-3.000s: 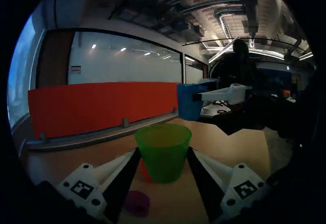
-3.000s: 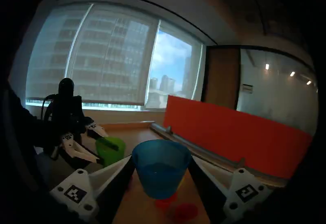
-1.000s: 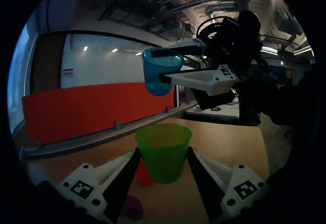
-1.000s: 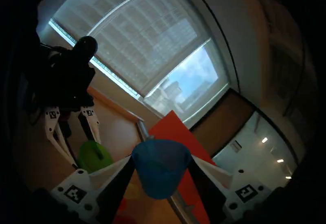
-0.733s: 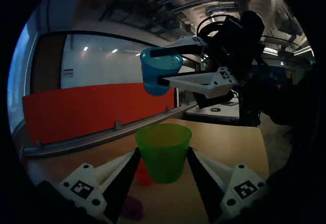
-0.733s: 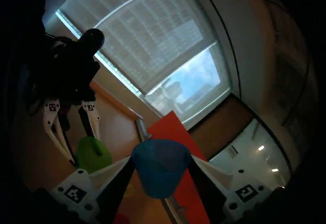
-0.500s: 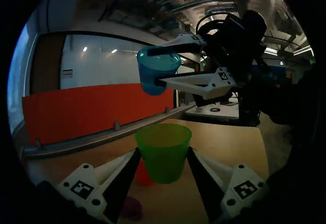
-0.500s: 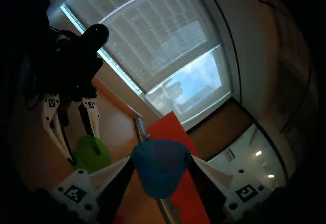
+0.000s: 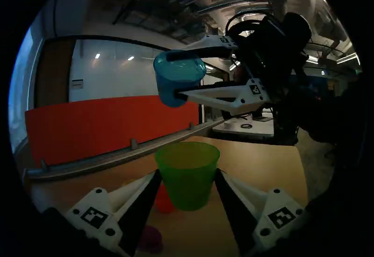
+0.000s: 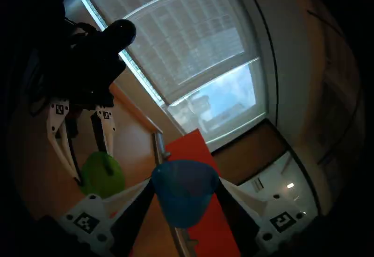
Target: Pour water
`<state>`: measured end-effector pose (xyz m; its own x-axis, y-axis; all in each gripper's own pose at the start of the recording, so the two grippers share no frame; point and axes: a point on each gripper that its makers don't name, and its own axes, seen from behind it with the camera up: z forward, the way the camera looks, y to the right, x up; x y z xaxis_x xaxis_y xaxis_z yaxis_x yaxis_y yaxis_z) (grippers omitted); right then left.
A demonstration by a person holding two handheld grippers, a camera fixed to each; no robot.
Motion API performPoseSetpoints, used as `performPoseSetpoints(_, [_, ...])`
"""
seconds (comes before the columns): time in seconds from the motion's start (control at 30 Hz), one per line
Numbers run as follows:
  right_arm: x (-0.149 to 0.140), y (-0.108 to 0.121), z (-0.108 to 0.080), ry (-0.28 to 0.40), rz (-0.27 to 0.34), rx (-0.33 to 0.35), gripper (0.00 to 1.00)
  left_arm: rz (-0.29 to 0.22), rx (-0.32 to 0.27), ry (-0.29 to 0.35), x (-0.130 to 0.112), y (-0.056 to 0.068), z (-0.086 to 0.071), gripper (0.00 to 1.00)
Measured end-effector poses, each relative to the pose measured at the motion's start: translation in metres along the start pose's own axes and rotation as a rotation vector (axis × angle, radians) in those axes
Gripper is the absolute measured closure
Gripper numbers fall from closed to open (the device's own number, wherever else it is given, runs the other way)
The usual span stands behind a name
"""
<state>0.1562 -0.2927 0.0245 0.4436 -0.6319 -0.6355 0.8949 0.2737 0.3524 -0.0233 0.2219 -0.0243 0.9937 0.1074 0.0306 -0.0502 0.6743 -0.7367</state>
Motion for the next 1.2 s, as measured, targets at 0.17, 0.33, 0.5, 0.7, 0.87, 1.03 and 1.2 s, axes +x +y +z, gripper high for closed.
performPoseSetpoints(0.17, [0.003, 0.004, 0.001, 0.004, -0.023, -0.008, 0.09, 0.000, -0.002, 0.001, 0.000, 0.001, 0.001, 0.18])
performPoseSetpoints(0.33, [0.003, 0.006, 0.002, 0.002, -0.050, -0.012, 0.10, 0.002, -0.003, 0.001, 0.000, 0.003, 0.001, 0.18])
performPoseSetpoints(0.5, [0.004, 0.008, 0.004, -0.002, -0.072, -0.019, 0.10, 0.003, -0.006, 0.001, 0.002, 0.005, -0.001, 0.18])
performPoseSetpoints(0.7, [0.003, 0.010, 0.005, -0.006, -0.099, -0.027, 0.09, 0.014, -0.005, -0.003, 0.002, 0.005, -0.002, 0.18])
performPoseSetpoints(0.87, [0.004, 0.011, 0.005, -0.007, -0.119, -0.032, 0.10, 0.012, -0.004, -0.002, 0.001, 0.005, -0.002, 0.19])
performPoseSetpoints(1.03, [0.006, 0.014, 0.004, -0.005, -0.138, -0.040, 0.09, 0.013, -0.004, 0.000, 0.003, 0.005, -0.003, 0.18])
performPoseSetpoints(1.2, [0.006, 0.017, 0.003, -0.006, -0.156, -0.046, 0.09, 0.014, -0.004, 0.001, 0.004, 0.005, -0.003, 0.18])
